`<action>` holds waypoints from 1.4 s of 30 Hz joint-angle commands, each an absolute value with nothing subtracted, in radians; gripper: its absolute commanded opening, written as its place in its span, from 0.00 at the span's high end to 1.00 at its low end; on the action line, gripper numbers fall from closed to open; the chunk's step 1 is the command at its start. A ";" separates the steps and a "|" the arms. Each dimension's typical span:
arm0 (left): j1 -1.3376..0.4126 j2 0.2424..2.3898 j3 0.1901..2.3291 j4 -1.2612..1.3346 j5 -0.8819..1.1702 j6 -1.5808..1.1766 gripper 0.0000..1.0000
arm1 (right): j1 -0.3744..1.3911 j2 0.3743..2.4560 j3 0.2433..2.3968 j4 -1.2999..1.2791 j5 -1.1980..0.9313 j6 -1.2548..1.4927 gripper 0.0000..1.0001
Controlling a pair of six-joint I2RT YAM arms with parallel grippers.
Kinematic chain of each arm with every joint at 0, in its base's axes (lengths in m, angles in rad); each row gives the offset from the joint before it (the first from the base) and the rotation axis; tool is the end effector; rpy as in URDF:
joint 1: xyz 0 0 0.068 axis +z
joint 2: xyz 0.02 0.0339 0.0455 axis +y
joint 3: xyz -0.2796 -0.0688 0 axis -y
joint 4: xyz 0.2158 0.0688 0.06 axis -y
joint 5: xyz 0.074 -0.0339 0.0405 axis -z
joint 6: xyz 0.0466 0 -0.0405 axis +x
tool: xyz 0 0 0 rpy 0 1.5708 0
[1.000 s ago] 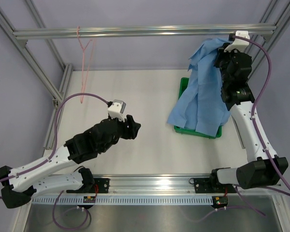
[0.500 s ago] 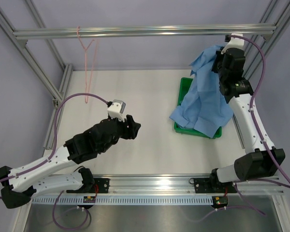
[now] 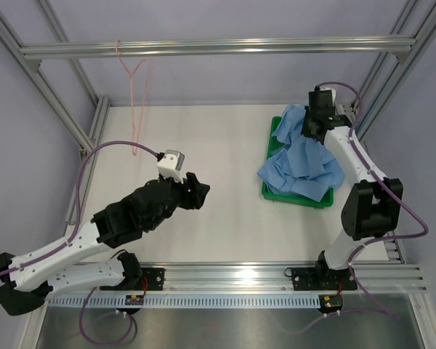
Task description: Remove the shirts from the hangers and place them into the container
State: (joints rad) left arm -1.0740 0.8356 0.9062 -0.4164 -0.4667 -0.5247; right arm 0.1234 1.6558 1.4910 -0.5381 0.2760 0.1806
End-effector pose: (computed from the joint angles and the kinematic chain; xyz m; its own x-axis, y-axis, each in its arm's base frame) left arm 0.0910 -0.1239 0.3568 -0.4320 -0.1418 -0.8906 0.4239 0.8397 -0.3393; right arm 0.3560 0.0314 0.3391 -0.6153 0.0978 -0.7822 0.2017 0.9788 -0.0362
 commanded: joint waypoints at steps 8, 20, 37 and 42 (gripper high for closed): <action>-1.074 0.801 0.885 -0.370 -0.474 -0.532 0.41 | 0.121 1.862 1.623 -0.848 0.271 0.262 1.00; -1.074 0.769 0.851 -0.379 -0.483 -0.548 0.41 | 0.121 1.942 1.526 -0.824 0.206 0.284 1.00; -1.074 0.759 0.862 -0.396 -0.505 -0.523 0.24 | 0.161 1.853 1.379 -0.651 0.218 0.264 0.28; -1.074 0.767 0.867 -0.393 -0.525 -0.509 0.19 | 0.207 1.644 1.374 -0.630 0.273 0.253 0.14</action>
